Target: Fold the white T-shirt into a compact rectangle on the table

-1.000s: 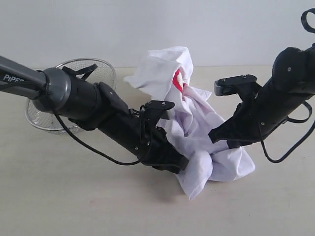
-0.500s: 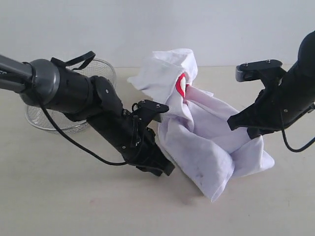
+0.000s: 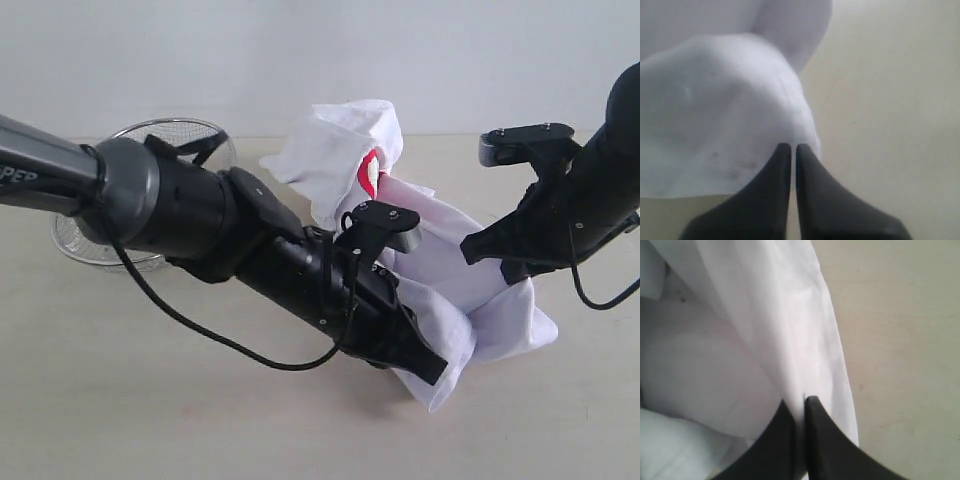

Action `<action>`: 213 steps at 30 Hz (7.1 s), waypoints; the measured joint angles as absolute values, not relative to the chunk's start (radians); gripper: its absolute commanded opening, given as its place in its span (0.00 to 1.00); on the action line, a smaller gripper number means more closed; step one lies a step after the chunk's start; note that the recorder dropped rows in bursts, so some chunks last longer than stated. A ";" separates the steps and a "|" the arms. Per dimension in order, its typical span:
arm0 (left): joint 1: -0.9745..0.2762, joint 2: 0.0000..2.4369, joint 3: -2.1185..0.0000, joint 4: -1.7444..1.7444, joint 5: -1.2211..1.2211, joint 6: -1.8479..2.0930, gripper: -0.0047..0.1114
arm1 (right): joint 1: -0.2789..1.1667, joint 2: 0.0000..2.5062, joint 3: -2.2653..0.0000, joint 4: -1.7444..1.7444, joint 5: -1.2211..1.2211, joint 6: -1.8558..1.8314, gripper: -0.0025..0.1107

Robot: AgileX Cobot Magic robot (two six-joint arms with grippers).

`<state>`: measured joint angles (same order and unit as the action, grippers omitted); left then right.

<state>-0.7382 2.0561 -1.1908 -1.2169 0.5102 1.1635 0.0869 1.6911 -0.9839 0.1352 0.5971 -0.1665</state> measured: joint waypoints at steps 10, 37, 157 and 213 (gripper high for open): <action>-0.748 2.162 -1.269 -1.217 0.462 1.137 0.08 | 0.087 1.691 -0.984 0.147 0.621 -0.167 0.02; -0.633 2.106 -1.225 -0.578 0.875 0.516 0.08 | 0.087 1.691 -0.984 0.077 0.651 -0.216 0.02; -0.289 1.956 -1.036 -0.454 0.611 0.455 0.08 | 0.082 1.637 -0.782 0.473 0.686 -0.369 0.23; -0.571 1.940 -1.039 -0.644 0.552 0.641 0.08 | 0.082 1.733 -1.013 -0.152 0.692 0.052 0.02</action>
